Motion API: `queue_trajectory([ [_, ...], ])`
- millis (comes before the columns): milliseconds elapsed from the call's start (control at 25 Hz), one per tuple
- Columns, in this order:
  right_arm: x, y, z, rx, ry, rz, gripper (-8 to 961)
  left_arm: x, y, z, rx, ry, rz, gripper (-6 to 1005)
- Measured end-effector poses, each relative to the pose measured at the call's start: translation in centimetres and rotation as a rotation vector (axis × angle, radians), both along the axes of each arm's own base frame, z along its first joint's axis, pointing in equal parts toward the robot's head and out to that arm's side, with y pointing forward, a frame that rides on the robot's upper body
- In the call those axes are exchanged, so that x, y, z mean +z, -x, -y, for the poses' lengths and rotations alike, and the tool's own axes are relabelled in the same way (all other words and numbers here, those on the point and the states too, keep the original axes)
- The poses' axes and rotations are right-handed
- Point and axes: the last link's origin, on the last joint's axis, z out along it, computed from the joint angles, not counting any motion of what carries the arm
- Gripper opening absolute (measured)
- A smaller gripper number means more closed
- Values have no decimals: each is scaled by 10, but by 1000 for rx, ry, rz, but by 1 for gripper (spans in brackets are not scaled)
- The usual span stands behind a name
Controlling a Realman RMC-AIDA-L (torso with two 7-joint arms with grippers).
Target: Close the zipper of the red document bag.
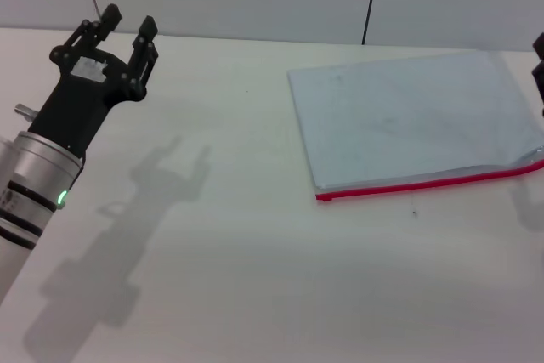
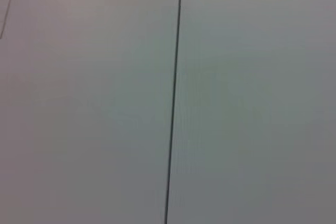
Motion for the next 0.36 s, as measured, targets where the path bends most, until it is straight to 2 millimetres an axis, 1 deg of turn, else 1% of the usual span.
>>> queue_trajectory([
  [360,0,2,-1,7,-1,-7,447,1,1,0,8,-8,7,476],
])
